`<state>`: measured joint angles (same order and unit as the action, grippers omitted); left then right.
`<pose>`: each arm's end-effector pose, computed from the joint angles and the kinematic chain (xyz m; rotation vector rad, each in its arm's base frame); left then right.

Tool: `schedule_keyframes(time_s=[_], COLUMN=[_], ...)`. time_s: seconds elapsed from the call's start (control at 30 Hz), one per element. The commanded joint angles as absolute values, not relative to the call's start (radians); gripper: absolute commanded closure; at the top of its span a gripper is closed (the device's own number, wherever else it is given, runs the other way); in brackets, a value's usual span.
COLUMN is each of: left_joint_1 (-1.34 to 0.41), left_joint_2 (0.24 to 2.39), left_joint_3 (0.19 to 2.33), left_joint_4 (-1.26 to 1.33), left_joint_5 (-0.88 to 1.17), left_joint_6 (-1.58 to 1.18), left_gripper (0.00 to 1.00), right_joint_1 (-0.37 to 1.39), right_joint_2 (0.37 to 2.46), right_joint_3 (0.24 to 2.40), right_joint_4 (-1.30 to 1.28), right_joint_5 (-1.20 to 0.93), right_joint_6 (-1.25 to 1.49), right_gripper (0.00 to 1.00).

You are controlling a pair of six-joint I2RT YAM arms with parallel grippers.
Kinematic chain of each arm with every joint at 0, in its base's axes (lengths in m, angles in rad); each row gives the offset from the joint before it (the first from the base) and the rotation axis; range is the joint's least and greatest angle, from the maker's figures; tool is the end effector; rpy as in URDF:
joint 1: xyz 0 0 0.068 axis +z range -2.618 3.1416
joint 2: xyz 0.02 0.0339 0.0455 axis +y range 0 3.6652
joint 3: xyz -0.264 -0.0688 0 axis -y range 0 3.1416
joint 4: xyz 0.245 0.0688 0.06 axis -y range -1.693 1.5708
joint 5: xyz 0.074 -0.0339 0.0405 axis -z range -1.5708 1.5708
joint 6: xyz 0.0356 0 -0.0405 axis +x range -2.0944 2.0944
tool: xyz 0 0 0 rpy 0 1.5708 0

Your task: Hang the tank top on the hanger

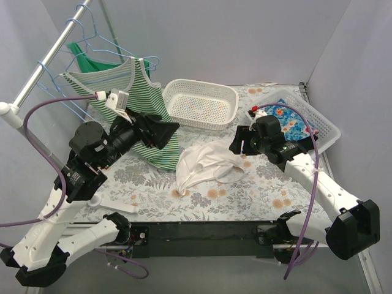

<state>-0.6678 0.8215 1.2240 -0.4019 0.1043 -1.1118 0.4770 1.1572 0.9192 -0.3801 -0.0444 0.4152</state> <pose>0.1167 -0.0967 0.4580 -0.3000 1.7495 -1.4363 0.2262 0.1187 0.2923 -0.0950 2.2405 0.5441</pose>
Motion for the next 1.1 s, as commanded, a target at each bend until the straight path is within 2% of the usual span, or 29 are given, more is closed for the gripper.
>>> schedule_keyframes(time_s=[0.0, 0.3, 0.43, 0.53, 0.67, 1.0, 1.07], left_joint_1=[-0.67, -0.67, -0.67, -0.67, -0.67, -0.67, -0.67], left_joint_2=[0.874, 0.91, 0.956, 0.963, 0.962, 0.968, 0.985], left_joint_3=[1.369, 1.656, 1.793, 1.816, 1.822, 1.764, 1.761], left_joint_4=[-0.446, -0.696, -0.81, -0.87, -0.945, -1.055, -1.081], left_joint_5=[-0.033, -0.561, -0.699, -0.79, -0.879, -0.949, -0.962], left_joint_6=[-1.064, -1.042, -1.02, -1.022, -1.049, -1.169, -1.189], left_gripper=[0.18, 0.19, 0.19, 0.18, 0.18, 0.19, 0.16], right_joint_1=[0.472, 0.472, 0.472, 0.472, 0.471, 0.474, 0.474], right_joint_2=[1.131, 1.149, 1.164, 1.173, 1.186, 1.198, 1.193], right_joint_3=[0.943, 0.937, 0.939, 0.939, 0.936, 0.919, 0.914], right_joint_4=[-0.337, -0.327, -0.318, -0.318, -0.313, -0.293, -0.29], right_joint_5=[-0.077, -0.126, -0.141, -0.15, -0.172, -0.218, -0.225], right_joint_6=[0.414, 0.414, 0.414, 0.414, 0.422, 0.439, 0.44], right_gripper=[0.31, 0.31, 0.31, 0.31, 0.31, 0.31, 0.31])
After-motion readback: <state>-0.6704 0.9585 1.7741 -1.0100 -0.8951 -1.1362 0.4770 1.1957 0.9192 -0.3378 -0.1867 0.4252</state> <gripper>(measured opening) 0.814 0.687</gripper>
